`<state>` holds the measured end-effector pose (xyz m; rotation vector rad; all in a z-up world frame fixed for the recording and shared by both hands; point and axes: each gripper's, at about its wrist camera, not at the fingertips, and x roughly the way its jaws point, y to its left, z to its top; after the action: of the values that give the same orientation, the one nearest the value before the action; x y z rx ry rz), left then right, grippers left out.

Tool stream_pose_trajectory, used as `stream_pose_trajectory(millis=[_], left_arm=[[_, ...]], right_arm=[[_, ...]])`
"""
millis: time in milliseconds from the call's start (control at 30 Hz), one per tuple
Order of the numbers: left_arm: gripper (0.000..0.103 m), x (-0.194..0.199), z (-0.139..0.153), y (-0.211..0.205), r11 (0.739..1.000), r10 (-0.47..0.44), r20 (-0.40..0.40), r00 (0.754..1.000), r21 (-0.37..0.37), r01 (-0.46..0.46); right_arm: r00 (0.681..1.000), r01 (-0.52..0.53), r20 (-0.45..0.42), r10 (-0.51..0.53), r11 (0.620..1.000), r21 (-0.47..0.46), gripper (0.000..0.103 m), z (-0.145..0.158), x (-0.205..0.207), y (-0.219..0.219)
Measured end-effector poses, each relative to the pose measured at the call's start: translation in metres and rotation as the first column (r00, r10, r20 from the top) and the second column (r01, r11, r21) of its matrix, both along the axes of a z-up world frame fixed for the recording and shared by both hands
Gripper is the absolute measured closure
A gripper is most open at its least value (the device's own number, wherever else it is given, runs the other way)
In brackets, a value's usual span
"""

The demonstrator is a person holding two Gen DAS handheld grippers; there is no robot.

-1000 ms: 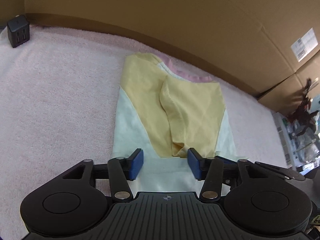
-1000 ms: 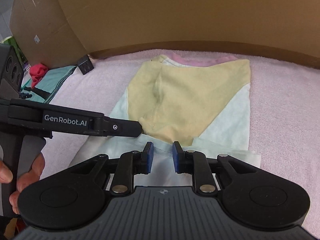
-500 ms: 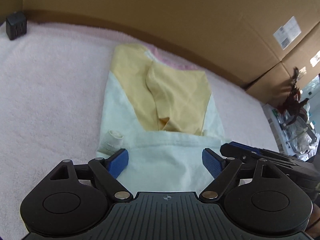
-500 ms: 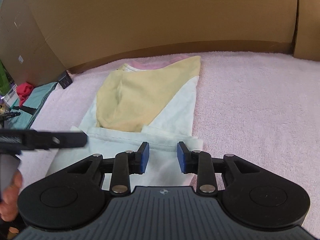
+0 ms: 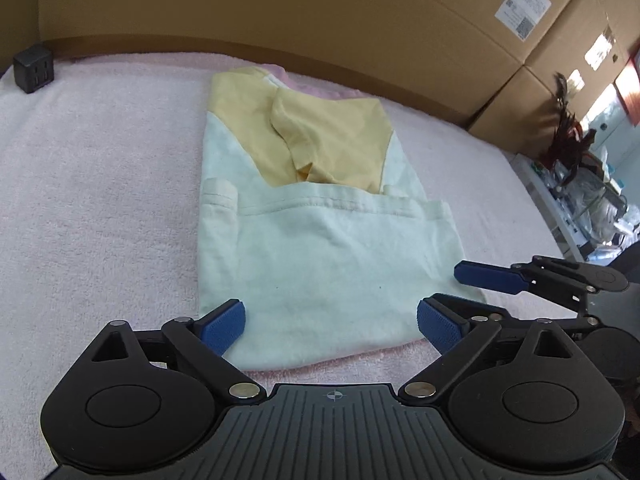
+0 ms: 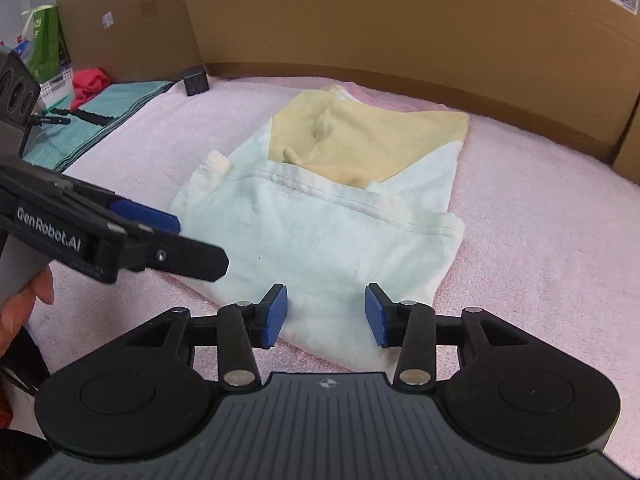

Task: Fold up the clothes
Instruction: 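Open both grippers to release the folded hem onto the shirt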

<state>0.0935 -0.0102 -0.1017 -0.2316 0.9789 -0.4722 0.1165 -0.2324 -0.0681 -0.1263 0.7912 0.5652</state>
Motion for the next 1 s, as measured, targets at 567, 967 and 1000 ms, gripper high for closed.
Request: stream_pose_trajectory(millis=[567,967,1000], left_arm=[[0.0,-0.017,0.011,0.016,0.998,0.003,0.029,1.0,-0.07,-0.001],[0.0,-0.006,0.009,0.016,0.991,-0.011,0.017,1.0,-0.13,0.013],[0.0,-0.002,0.008,0.016,0.988,-0.014,0.006,1.0,-0.154,0.014]], right_arm=[[0.998,-0.01,-0.064,0.013,0.999,0.053,0.037,-0.007,-0.009,-0.017],[0.997,0.031,-0.076,-0.02,0.988,0.154,0.035,0.003,0.0,-0.029],[0.997,0.039,-0.069,-0.029,0.988,0.146,0.034,0.003,0.002,-0.03]])
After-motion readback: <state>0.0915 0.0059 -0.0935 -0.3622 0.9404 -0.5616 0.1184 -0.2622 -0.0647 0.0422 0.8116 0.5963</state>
